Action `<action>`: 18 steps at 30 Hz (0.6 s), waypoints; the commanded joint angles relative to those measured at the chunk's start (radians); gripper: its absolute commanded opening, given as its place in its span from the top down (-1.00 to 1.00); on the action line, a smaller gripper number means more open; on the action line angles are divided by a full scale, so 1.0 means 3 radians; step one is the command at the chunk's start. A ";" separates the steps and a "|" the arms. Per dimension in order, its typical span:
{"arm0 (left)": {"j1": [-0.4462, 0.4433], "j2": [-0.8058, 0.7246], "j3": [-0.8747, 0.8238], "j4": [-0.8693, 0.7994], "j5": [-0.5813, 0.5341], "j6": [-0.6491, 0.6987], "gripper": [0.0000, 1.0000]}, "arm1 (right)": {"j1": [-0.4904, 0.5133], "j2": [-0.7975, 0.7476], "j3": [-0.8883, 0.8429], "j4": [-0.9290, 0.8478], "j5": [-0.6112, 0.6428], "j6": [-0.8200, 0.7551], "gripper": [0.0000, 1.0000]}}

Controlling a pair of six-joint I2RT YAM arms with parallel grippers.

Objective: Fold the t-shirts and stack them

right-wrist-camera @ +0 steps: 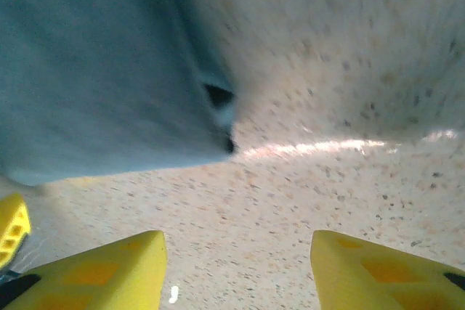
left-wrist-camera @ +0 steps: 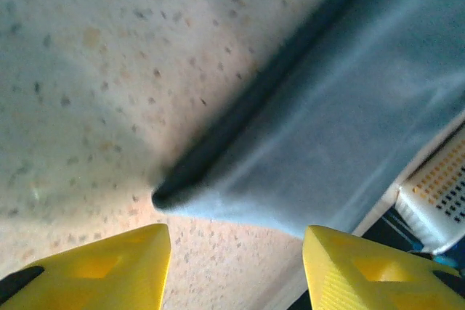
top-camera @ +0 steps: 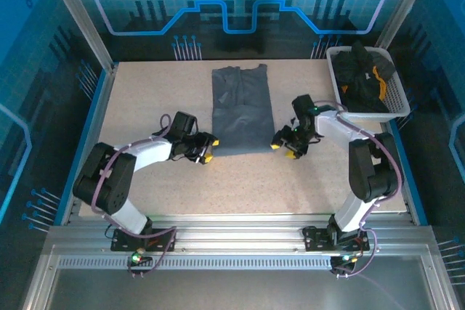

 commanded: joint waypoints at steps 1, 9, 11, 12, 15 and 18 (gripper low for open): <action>-0.0006 0.0214 0.0204 0.0177 0.0014 -0.0240 0.00 | 0.0036 0.0171 0.0001 0.0424 -0.0251 0.0181 -0.12; -0.0092 0.0660 0.0456 0.0167 0.0103 -0.0339 0.39 | 0.0079 0.0689 0.0488 0.0362 -0.0225 0.0181 0.06; -0.0082 0.0673 0.0505 0.0154 0.0038 -0.0339 0.69 | 0.0098 0.0834 0.0601 0.0342 -0.0252 0.0183 0.31; -0.0077 0.0664 0.0532 0.0144 0.0000 -0.0335 0.85 | 0.0102 0.0901 0.0655 0.0329 -0.0258 0.0198 0.50; -0.0074 0.0578 0.0602 -0.0050 -0.0065 -0.0201 1.00 | 0.0128 0.0953 0.0742 0.0256 -0.0173 0.0212 0.88; -0.0074 0.0421 0.0506 -0.0270 -0.0052 -0.0059 1.00 | 0.0162 0.0827 0.0716 0.0152 0.0002 0.0184 1.00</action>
